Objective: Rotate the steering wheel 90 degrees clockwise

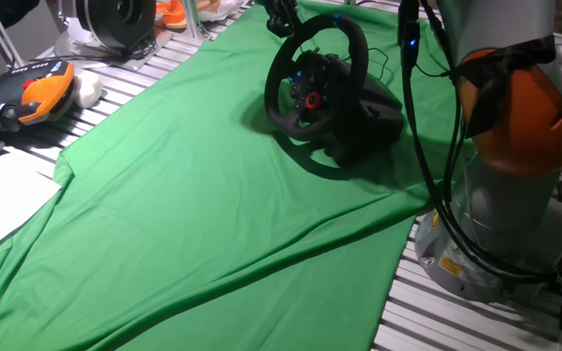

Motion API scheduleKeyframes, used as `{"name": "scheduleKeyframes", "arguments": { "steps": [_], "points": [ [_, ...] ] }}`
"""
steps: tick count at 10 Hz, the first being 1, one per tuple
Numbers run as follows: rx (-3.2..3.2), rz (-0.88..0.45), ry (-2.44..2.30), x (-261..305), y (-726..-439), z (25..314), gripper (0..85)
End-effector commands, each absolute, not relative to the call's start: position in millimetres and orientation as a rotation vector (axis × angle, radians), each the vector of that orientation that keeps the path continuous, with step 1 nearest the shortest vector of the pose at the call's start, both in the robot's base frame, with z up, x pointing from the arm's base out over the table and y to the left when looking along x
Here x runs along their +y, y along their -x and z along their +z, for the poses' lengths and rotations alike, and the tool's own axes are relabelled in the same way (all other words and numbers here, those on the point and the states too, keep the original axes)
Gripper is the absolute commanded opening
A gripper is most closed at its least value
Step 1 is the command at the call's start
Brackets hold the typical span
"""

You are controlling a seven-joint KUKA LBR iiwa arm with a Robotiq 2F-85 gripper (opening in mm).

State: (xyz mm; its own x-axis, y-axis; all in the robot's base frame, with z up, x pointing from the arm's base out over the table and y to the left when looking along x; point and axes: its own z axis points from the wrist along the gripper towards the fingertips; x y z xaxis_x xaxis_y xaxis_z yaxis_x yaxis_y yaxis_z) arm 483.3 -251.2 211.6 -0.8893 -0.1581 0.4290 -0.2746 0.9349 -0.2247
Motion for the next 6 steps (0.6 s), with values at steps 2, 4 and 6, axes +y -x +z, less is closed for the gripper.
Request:
{"name": "scheduleKeyframes", "arguments": {
  "steps": [2,4,6],
  "points": [
    [-2.682,0.383,-0.294,-251.1,-483.2,211.5,17.0],
    [-2.691,0.388,-0.272,-251.1,-483.2,211.5,34.0],
    [-2.706,0.367,-0.236,-251.1,-483.2,211.5,51.0]
  ]
}}
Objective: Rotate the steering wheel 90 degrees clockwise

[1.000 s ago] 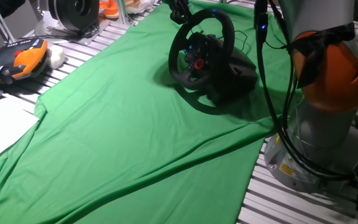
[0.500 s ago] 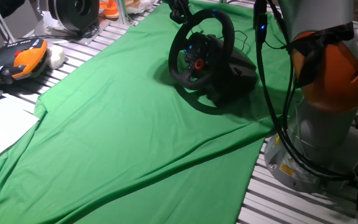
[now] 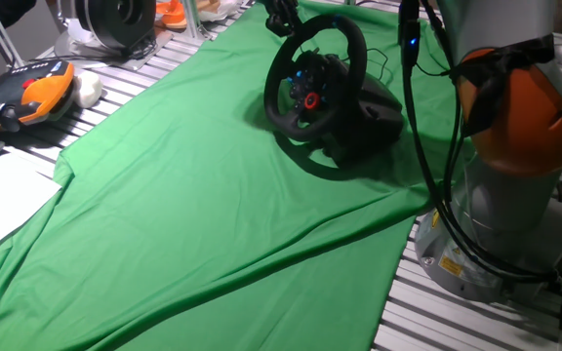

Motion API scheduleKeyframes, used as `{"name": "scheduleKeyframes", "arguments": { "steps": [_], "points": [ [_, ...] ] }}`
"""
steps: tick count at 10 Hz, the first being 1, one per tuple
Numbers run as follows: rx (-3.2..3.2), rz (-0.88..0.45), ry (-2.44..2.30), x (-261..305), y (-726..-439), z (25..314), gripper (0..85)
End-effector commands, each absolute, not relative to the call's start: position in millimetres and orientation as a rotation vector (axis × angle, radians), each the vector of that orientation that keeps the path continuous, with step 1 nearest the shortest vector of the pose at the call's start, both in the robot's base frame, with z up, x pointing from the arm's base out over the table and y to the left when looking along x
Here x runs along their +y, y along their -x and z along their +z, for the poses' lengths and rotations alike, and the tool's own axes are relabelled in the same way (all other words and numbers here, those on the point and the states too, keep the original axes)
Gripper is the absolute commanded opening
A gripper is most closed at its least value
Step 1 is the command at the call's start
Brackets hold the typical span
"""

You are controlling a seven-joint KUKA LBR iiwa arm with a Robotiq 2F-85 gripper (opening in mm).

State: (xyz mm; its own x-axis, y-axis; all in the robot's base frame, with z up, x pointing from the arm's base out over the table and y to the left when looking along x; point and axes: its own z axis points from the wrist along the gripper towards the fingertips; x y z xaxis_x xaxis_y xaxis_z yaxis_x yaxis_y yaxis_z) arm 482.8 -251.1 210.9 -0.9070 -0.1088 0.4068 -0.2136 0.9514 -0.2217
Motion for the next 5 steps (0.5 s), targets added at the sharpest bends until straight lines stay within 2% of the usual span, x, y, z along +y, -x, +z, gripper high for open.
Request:
{"name": "scheduleKeyframes", "arguments": {
  "steps": [1,5],
  "points": [
    [-2.706,0.373,-0.222,-251.1,-483.2,211.5,51.0],
    [-2.68,0.352,-0.21,-251.1,-483.2,211.5,51.0]
  ]
}}
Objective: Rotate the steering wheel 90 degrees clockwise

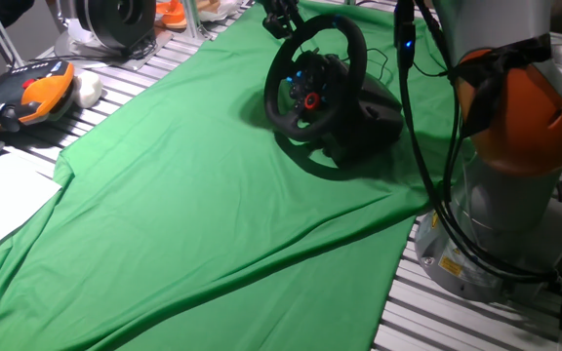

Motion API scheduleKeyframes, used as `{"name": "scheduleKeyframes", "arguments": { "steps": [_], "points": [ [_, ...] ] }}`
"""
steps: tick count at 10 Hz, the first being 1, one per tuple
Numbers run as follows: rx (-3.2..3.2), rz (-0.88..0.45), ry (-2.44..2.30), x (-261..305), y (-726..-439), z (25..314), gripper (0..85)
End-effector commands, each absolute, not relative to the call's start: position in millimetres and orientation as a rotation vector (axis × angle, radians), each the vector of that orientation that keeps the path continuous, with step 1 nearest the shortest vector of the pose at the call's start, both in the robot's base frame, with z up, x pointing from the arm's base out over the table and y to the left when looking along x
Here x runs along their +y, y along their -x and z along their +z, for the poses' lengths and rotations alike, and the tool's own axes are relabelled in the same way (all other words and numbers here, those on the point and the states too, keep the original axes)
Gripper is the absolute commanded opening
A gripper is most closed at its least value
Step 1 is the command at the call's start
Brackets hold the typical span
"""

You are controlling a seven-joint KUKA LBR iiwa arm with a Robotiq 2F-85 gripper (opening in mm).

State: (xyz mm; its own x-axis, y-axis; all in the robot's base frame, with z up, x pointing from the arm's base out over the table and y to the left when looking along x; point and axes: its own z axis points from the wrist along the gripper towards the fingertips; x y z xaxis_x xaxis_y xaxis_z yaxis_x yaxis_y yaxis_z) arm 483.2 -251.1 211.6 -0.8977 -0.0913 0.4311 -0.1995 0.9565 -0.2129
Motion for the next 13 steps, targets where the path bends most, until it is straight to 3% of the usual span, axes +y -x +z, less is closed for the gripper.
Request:
{"name": "scheduleKeyframes", "arguments": {
  "steps": [1,9,13],
  "points": [
    [-2.68,0.352,-0.21,-251,-483,211,51.0],
    [-2.695,0.342,-0.185,-251,-483,212,51.0],
    [-2.755,0.331,-0.173,-237,-502,210,51.0]
  ]
}}
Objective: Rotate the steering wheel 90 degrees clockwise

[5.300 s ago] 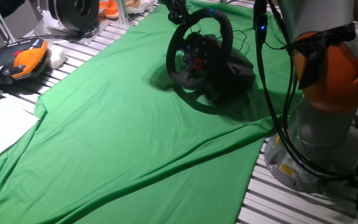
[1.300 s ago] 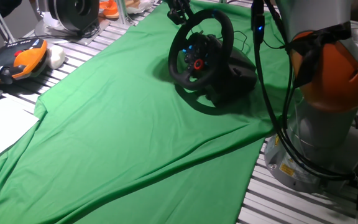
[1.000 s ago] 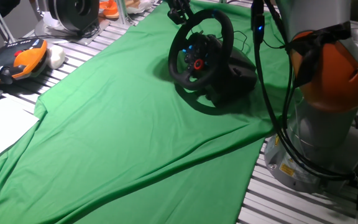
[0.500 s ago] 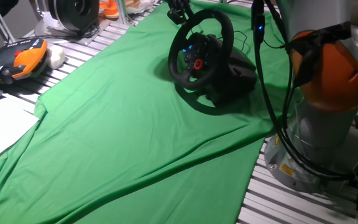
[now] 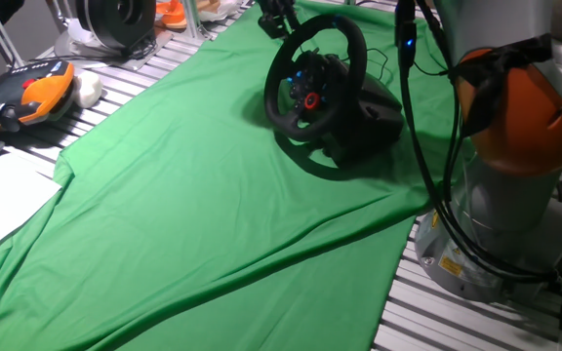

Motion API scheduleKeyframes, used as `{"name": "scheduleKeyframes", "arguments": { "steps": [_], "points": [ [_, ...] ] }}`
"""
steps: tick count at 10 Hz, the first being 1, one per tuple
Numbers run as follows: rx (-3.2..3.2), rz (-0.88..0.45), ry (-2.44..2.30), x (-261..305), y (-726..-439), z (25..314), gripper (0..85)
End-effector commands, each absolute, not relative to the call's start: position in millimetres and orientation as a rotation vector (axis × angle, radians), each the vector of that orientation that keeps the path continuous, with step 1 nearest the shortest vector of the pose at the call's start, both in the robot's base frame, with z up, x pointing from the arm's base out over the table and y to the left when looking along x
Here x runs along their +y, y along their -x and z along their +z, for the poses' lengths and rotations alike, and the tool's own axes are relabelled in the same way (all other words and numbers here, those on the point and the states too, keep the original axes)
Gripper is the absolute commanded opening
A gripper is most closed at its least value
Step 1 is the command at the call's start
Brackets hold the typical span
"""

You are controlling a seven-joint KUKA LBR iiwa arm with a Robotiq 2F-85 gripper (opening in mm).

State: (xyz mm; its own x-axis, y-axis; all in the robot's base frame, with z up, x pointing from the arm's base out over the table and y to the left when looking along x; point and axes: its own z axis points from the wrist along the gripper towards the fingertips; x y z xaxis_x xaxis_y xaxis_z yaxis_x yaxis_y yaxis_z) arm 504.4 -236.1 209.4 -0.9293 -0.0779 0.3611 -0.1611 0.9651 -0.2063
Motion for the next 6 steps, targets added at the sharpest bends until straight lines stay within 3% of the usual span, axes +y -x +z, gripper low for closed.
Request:
{"name": "scheduleKeyframes", "arguments": {
  "steps": [1,2,5,6],
  "points": [
    [-2.771,0.331,-0.175,-233,-510,208,51.0],
    [-2.784,0.339,-0.191,-231,-516,206,51.0],
    [-2.767,0.33,-0.32,-244,-524,203,0.0],
    [-2.762,0.321,-0.345,-248,-522,203,0.0]
  ]
}}
